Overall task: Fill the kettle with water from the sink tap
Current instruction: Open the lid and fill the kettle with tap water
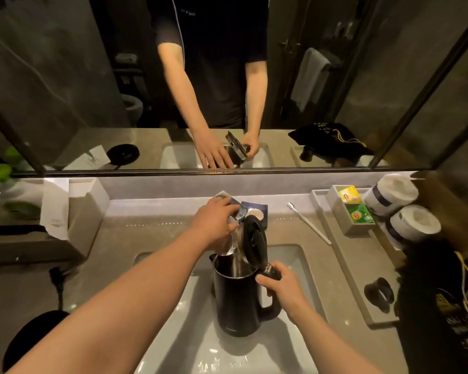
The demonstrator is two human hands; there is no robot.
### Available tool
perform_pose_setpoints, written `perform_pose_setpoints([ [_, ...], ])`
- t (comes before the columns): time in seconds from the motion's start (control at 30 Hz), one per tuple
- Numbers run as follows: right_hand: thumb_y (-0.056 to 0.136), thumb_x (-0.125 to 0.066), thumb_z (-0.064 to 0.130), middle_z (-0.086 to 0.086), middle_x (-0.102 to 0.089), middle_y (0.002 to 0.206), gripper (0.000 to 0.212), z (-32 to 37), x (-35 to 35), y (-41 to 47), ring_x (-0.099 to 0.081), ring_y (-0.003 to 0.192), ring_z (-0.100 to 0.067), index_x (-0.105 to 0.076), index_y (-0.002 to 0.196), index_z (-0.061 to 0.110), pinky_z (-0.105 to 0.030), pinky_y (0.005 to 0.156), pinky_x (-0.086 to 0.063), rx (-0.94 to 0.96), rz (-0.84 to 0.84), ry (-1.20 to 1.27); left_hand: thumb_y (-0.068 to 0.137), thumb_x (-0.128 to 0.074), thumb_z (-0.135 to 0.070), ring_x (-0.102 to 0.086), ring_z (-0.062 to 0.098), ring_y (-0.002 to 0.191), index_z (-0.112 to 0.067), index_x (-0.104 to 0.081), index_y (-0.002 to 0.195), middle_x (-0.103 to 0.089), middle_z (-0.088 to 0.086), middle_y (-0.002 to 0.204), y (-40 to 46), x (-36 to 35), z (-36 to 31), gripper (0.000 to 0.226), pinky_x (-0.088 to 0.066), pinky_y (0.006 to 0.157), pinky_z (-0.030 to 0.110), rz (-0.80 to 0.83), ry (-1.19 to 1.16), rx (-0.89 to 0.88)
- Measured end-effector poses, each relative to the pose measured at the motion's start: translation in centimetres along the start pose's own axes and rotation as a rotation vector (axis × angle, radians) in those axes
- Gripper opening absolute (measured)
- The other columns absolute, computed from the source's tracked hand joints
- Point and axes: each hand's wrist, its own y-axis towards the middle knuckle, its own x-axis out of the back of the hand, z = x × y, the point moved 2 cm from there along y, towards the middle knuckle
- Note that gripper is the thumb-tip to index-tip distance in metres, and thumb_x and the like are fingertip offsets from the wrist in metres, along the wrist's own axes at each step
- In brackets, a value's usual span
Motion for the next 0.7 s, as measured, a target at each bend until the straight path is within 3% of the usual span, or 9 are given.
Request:
perform_pose_setpoints([
  [0.1, 0.078, -0.08, 0.018, -0.01, -0.061, 0.075, 0.035, -0.2, 0.1, 0.9, -0.056, 0.06, -0.016, -0.061, 0.099, -0.003, -0.027, 0.056, -0.051, -0.01, 0.004, 0.0, 0.083, -0.057, -0.045, -0.042, 0.023, 0.12, -0.03, -0.056, 0.124, -0.052, -0.002, 0.134, 0.6, -0.5, 0.0, 0.044, -0.04, 0.092, 0.037, -0.035, 0.058, 0.015],
  [0.33, 0.08, -0.079, 0.016, -0.006, -0.062, 0.075, 0.025, -0.3, -0.1, 1.9, -0.058, 0.066, -0.016, -0.065, 0.095, 0.003, -0.025, 0.058, -0.052, -0.012, 0.006, 0.059, 0.083, -0.055, -0.046, -0.047, 0.023, 0.115, -0.026, -0.061, 0.12, -0.061, -0.004, 0.124, 1.3, -0.5, -0.2, 0.042, -0.042, 0.083, 0.036, -0.134, 0.095, -0.022],
  [0.4, 0.08, -0.078, 0.014, -0.007, -0.062, 0.074, 0.025, -0.3, -0.2, 2.1, -0.058, 0.065, -0.016, -0.064, 0.095, 0.0, -0.025, 0.058, -0.052, -0.009, 0.009, 0.066, 0.084, -0.057, -0.044, -0.051, 0.023, 0.11, -0.025, -0.064, 0.116, -0.064, -0.004, 0.116, 1.3, -0.2, -0.2, 0.038, -0.044, 0.078, 0.036, -0.149, 0.066, -0.044],
  [0.5, 0.08, -0.079, 0.013, -0.006, -0.06, 0.071, 0.024, -0.1, -0.3, 2.2, -0.058, 0.061, -0.013, -0.064, 0.094, 0.0, -0.023, 0.057, -0.051, -0.001, 0.018, 0.078, 0.085, -0.059, -0.038, -0.058, 0.019, 0.087, -0.028, -0.066, 0.098, -0.063, -0.009, 0.091, 1.3, 0.5, 0.4, 0.018, -0.043, 0.06, 0.032, -0.198, -0.081, 0.019],
  [0.57, 0.08, -0.079, 0.014, -0.004, -0.06, 0.07, 0.023, -0.1, -0.3, 2.3, -0.057, 0.06, -0.012, -0.064, 0.093, 0.001, -0.022, 0.056, -0.051, 0.006, 0.021, 0.083, 0.085, -0.061, -0.042, -0.058, 0.014, 0.077, -0.032, -0.065, 0.096, -0.063, -0.012, 0.086, 1.6, 0.9, 1.0, 0.015, -0.041, 0.056, 0.03, -0.168, -0.15, 0.06],
  [0.7, 0.08, -0.078, 0.015, -0.001, -0.062, 0.068, 0.02, -0.1, -0.6, 2.3, -0.059, 0.062, -0.014, -0.065, 0.09, 0.005, -0.024, 0.058, -0.052, 0.004, 0.025, 0.094, 0.085, -0.06, -0.043, -0.058, 0.014, 0.079, -0.033, -0.063, 0.095, -0.063, -0.012, 0.09, 1.7, 1.2, 1.4, 0.014, -0.047, 0.061, 0.033, -0.079, -0.204, 0.061],
])
